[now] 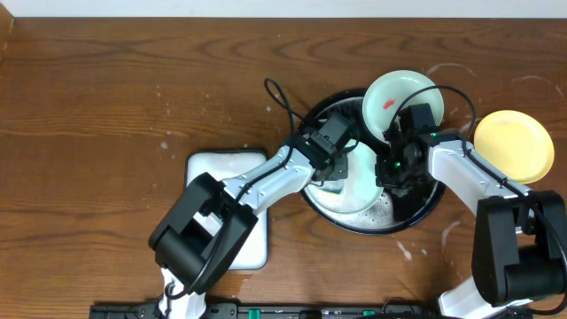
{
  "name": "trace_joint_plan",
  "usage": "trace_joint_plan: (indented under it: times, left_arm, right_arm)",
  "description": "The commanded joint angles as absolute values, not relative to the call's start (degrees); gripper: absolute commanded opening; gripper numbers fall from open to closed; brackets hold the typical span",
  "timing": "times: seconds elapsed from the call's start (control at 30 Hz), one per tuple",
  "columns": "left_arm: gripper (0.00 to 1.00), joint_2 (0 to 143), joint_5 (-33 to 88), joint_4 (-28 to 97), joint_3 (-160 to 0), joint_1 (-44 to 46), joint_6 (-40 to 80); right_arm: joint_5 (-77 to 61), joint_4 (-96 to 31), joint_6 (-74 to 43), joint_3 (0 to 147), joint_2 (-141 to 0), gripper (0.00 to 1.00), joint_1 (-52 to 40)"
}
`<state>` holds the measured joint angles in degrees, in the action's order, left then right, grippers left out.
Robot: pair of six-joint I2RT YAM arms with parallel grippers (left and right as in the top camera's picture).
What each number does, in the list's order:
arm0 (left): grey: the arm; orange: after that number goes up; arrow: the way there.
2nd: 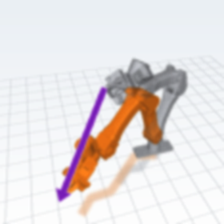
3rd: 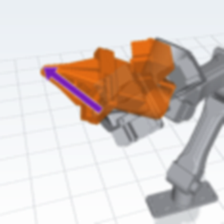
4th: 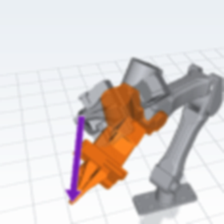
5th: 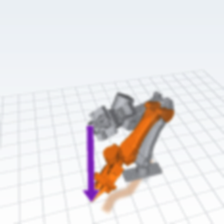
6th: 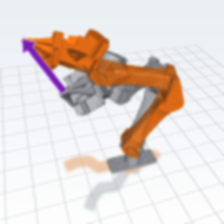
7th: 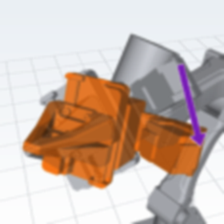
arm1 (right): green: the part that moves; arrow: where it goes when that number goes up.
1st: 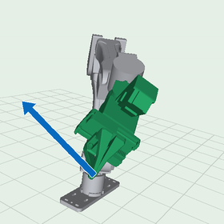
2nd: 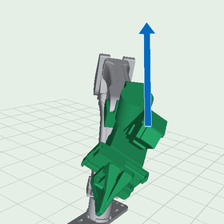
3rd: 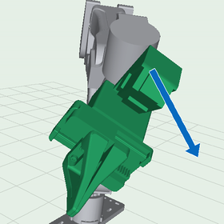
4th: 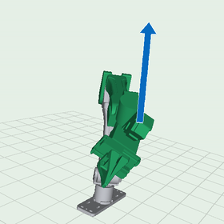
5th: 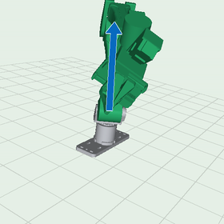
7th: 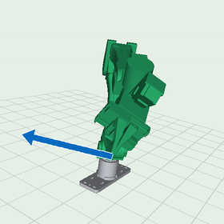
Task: Clean dirty plates on tray and stack at the side
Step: 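Scrub the light green plate with the sponge while right gripper holds rim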
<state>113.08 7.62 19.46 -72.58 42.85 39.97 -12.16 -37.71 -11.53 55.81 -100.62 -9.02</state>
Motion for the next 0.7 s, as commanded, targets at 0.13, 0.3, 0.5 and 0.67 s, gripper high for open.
trace_joint_plan:
  times: [0.13, 0.3, 0.5, 0.67]
  left_arm:
    - [0.07, 115.5, 21.4, 15.6, -71.5, 47.4, 44.9]
    - [0.07, 115.5, 20.5, 15.9, -71.5, 47.9, 42.6]
    - [0.08, 115.5, 1.1, 26.6, -71.5, 45.8, 39.5]
    - [0.07, 115.4, -12.7, 30.0, -71.5, 44.1, 33.7]
  right_arm:
    - [-8.0, -38.2, -11.7, 54.6, -102.1, 0.01, -9.1]
    - [-8.0, -38.2, -11.7, 54.6, -102.1, 0.01, -9.1]
    - [-8.0, -38.5, -11.7, 54.6, -102.1, 0.01, -9.1]
    - [-8.0, -38.4, -11.7, 54.6, -102.1, 0.01, -9.1]
